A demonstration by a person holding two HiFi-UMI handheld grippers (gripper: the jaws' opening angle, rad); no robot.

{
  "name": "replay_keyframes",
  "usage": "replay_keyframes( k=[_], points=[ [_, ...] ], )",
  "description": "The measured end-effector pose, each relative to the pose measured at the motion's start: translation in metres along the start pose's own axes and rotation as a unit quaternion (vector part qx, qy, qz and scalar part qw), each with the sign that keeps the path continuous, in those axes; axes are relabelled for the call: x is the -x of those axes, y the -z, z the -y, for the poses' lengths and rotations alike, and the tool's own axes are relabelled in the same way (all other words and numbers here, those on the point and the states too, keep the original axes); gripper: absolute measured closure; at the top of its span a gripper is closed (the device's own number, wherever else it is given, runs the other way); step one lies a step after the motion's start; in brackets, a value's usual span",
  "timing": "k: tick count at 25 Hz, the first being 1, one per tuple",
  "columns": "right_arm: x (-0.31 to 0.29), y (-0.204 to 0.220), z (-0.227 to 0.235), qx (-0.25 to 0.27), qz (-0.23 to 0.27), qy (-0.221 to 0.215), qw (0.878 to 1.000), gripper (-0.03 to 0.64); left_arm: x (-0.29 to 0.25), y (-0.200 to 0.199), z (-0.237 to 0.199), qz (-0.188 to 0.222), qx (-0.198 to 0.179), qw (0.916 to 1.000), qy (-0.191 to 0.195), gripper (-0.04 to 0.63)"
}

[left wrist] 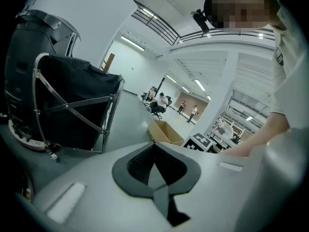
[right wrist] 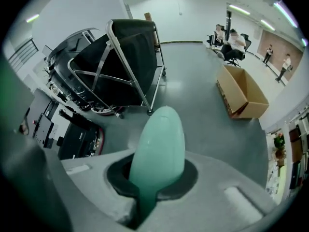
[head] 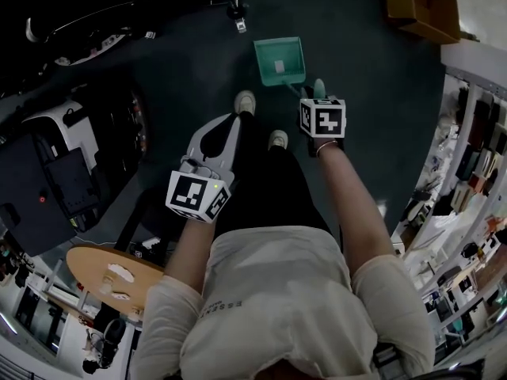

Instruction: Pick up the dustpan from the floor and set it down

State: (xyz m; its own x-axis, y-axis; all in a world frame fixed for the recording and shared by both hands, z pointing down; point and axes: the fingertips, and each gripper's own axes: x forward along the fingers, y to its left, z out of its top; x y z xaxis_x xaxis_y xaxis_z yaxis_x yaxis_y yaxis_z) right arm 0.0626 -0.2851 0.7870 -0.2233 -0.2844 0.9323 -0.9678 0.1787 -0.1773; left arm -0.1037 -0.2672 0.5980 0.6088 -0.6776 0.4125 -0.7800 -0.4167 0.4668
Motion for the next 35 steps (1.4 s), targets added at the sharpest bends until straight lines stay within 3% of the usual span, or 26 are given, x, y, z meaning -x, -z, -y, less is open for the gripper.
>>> replay_keyframes(
  k=[10,22,28,35],
  points=[
    [0.087,0.016,0.009,-0.002,0.010,-0.001,1.000,0.624,0.015,-0.027,0.021,0.033,-0.016,0.9993,-0.006,0.578],
    [0.229,0.093,0.011,0.045,0.058,-0.009,0.997,0.624,0.083,-0.014,0.104,0.079,-0.030,0.9963,-0.016,0.578],
    [0.266,0.141,0.021,0.071,0.058,-0.021,0.996,0.626,0.114,0.001,0.130,0.093,-0.035,0.9945,-0.034,0.578],
    [0.272,0.179,0.042,0.058,0.038,-0.019,0.997,0.626,0.121,-0.033,0.133,0.128,-0.066,0.9886,-0.044,0.578]
  ],
)
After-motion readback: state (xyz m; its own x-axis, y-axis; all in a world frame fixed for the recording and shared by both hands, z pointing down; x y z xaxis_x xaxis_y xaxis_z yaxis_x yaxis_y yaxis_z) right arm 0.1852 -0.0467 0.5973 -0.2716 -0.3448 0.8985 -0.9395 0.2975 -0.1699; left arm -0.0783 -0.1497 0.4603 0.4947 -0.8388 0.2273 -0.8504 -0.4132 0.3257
